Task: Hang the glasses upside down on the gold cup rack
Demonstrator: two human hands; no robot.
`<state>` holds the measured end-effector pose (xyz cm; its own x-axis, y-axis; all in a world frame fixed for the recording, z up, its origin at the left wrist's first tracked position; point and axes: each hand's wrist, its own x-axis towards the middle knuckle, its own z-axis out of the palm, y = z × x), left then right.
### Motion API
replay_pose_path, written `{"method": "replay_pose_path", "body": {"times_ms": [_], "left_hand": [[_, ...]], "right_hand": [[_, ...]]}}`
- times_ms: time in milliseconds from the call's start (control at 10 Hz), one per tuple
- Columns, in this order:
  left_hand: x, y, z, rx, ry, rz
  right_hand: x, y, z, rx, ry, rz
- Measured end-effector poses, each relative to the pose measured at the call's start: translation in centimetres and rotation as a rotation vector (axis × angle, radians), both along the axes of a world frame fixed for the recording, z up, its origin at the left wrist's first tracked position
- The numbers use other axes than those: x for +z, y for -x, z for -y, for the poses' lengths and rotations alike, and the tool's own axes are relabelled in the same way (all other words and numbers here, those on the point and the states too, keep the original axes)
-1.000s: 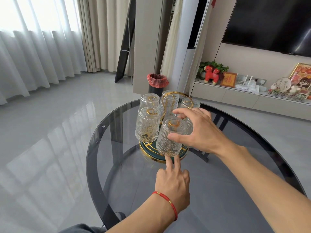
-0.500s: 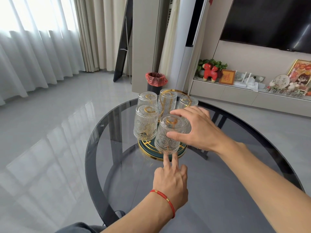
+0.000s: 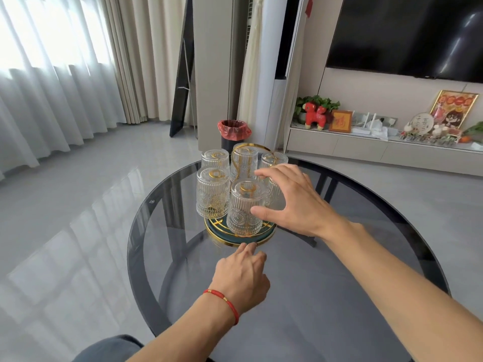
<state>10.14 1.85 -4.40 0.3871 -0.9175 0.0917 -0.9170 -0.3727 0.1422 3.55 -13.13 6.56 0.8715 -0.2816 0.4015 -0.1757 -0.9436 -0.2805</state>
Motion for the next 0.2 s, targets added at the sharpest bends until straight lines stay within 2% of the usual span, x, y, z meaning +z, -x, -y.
{"method": "replay_pose_path", "body": {"times_ms": [100,200], "left_hand": [[0.9,-0.1,-1.5,-0.007,0.069,-0.097],[2.3,0.5,-4.2,0.031,0.315,-0.328]], "right_hand": [[-0.1,1.8,-0.7,-0.025,-0.087,0.140],[-0.6,3.9,-1.8,-0.060,-0.236,0.360]]}}
